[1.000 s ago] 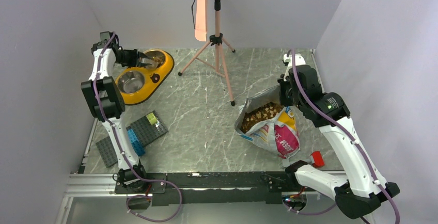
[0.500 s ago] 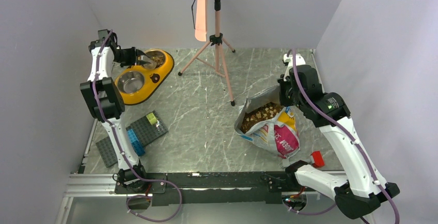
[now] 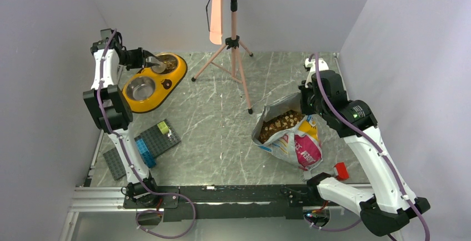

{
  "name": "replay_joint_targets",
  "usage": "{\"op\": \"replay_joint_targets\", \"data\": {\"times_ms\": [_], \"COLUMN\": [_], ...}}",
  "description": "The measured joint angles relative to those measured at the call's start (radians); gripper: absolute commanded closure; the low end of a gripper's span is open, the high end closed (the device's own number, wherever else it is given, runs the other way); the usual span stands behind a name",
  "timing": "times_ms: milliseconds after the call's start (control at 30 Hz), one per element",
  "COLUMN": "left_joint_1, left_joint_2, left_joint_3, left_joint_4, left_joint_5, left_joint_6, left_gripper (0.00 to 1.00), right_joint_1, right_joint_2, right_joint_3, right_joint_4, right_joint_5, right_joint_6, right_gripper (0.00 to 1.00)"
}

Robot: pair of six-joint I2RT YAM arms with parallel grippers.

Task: Serve the pet food

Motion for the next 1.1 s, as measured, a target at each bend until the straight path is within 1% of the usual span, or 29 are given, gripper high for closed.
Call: {"op": "replay_joint_targets", "data": {"times_ms": [300, 400, 600, 800, 867, 967, 1067, 1100], "left_joint_1": [0.015, 0.019, 0.020, 0.014, 0.009, -0.003, -0.015, -0.020], "left_joint_2": [-0.043, -0.043, -0.042, -0.073, -0.141, -0.308, -0.552, -0.608], "left_joint_3": [-0.020, -0.039, -0.027, -0.030, -0.098, -0.260, -0.478, -0.520], "left_joint_4": [-0.008, -0.018, -0.022, -0.053, -0.055, -0.046, 0.000, 0.005], "left_joint_5": [0.003, 0.008, 0.005, -0.026, -0.048, -0.084, -0.108, -0.106], "left_joint_6": [-0.006, -0.006, -0.005, 0.040, 0.071, 0.137, 0.241, 0.268], "left_gripper": [1.00, 1.00, 1.00, 1.00, 1.00, 1.00, 1.00, 1.00], "right_joint_1": [0.000, 0.000, 0.000, 0.000, 0.000, 0.000, -0.002, -0.002], "right_joint_2": [-0.001, -0.001, -0.001, -0.001, -0.001, -0.001, -0.005, -0.009], "right_joint_3": [0.000, 0.000, 0.000, 0.000, 0.000, 0.000, 0.000, -0.001], "right_joint_4": [0.000, 0.000, 0.000, -0.001, -0.001, -0.001, -0.003, -0.004], "right_joint_5": [-0.012, -0.014, -0.017, -0.020, -0.023, -0.039, -0.060, -0.067], "right_joint_6": [0.000, 0.000, 0.000, 0.001, 0.001, 0.001, 0.006, 0.009], "right_gripper": [1.00, 1.00, 1.00, 1.00, 1.00, 1.00, 1.00, 1.00]}}
